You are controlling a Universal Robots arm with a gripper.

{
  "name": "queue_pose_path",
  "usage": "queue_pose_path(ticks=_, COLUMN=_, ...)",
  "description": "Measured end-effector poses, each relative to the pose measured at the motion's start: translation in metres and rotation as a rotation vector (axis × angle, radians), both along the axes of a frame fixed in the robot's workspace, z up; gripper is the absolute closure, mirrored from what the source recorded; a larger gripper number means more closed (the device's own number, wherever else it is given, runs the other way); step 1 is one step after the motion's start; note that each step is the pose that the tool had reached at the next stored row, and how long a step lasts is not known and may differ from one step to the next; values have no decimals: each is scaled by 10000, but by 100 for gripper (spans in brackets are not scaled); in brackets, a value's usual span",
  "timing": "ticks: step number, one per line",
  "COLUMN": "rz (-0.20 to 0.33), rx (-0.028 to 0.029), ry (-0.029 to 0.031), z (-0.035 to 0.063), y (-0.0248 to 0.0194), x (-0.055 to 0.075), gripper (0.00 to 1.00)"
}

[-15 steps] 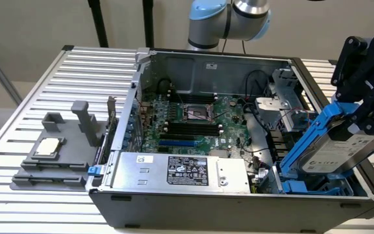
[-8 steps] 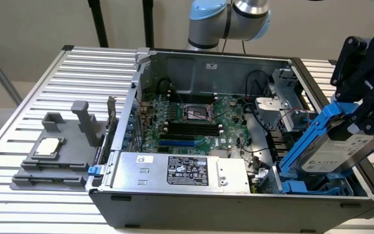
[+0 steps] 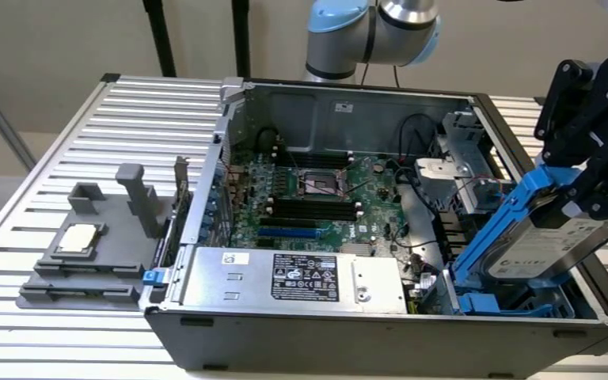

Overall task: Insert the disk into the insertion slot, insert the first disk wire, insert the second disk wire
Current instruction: 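Insert the disk into the insertion slot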

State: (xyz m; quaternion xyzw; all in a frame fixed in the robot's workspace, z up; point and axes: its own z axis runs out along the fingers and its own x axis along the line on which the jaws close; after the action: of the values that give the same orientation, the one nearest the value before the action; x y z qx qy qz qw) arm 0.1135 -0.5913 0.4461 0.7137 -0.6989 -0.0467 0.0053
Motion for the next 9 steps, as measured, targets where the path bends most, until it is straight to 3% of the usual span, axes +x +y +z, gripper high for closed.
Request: queue_pose_path(ticks=9, rz=68, rx=60, ry=0, z=-18, y=-4, x=1, gripper=67)
